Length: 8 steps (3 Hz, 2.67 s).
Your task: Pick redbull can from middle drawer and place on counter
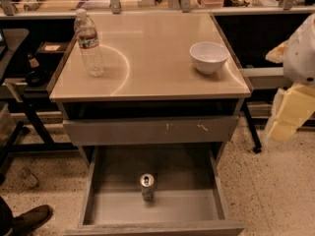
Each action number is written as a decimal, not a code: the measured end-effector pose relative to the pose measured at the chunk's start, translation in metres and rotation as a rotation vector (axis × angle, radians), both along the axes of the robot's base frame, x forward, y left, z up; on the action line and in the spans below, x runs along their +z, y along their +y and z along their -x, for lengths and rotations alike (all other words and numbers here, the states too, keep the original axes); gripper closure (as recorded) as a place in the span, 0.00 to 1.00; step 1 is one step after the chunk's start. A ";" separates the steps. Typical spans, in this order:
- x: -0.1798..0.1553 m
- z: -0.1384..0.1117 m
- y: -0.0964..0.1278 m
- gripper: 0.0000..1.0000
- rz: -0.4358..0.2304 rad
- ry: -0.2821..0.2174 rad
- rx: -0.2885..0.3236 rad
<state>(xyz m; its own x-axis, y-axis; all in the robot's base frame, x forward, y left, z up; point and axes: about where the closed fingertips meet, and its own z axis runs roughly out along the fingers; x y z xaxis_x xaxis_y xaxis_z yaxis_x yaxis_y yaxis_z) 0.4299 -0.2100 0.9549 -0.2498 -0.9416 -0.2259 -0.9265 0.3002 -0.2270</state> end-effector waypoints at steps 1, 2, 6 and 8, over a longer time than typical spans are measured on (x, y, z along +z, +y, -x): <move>-0.049 0.015 0.019 0.00 -0.067 0.027 -0.036; -0.101 0.022 0.041 0.00 -0.127 0.054 -0.043; -0.207 -0.002 0.058 0.00 -0.226 0.059 -0.031; -0.245 -0.006 0.069 0.00 -0.261 0.085 -0.014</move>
Offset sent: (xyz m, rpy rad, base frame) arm -0.0283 0.0640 -0.1520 0.1999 0.0902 -0.0486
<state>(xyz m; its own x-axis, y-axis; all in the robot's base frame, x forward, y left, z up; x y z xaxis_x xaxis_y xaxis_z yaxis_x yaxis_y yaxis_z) 0.4363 -0.1407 0.7099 -0.2908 -0.8505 -0.4383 -0.9343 0.3512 -0.0617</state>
